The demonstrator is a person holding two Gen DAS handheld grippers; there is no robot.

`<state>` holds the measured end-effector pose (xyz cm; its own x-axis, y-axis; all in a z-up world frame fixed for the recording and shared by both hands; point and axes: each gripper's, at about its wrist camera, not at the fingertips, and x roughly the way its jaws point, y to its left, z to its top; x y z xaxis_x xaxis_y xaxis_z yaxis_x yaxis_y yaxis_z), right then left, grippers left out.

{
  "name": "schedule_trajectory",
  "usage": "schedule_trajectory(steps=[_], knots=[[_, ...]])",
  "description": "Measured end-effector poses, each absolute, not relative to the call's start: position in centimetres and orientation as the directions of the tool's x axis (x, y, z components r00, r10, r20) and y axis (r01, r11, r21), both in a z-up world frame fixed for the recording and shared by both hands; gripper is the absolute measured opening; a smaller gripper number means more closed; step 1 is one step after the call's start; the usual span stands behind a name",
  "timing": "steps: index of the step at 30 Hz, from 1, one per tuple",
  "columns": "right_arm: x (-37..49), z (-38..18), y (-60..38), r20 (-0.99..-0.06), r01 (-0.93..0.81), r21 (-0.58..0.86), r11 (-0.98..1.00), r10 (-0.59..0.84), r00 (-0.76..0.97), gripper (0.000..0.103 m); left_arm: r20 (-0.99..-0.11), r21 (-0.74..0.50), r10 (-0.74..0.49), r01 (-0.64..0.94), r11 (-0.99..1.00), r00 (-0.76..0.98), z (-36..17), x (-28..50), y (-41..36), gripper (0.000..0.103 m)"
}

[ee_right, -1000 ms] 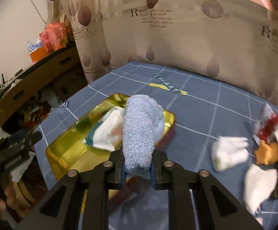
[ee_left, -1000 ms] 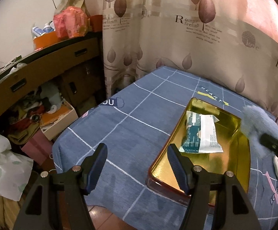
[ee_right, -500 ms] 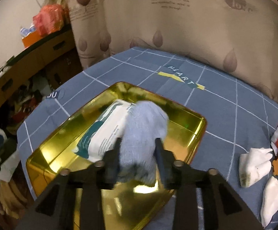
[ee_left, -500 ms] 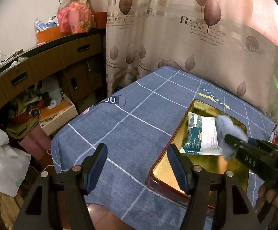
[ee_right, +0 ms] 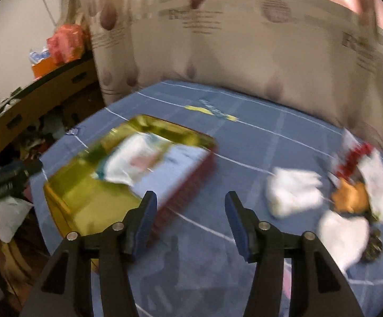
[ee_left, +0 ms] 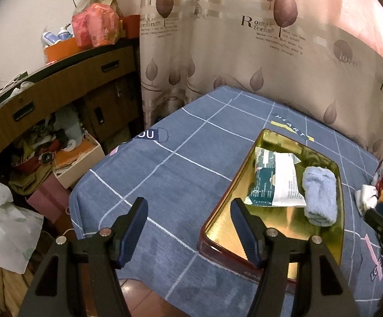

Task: Organize soft objects
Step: 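Carry the blue towel into the gold tin and release it with the right gripper, then grasp the white pom-pom ball with the right gripper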

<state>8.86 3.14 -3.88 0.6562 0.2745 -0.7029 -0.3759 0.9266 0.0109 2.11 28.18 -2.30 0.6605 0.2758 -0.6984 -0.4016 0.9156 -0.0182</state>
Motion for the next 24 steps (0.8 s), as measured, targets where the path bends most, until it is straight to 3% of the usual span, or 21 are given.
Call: schedule_trajectory(steps=[11,24], knots=[[5.3,-5.5,-8.7,-0.738,-0.185,-0.099,0.978,0.053,0.673,0.056,-0.701,0.007,0.279,-0.384,0.923,0.657,-2.7,2.3,27.4,0.066],[4.8,-8.5,-12.9,-0.774,-0.103,-0.069,0.992,0.012,0.633,0.056,-0.698,0.031,0.278,-0.360,0.932,0.660,-2.8,2.4,26.7,0.066]])
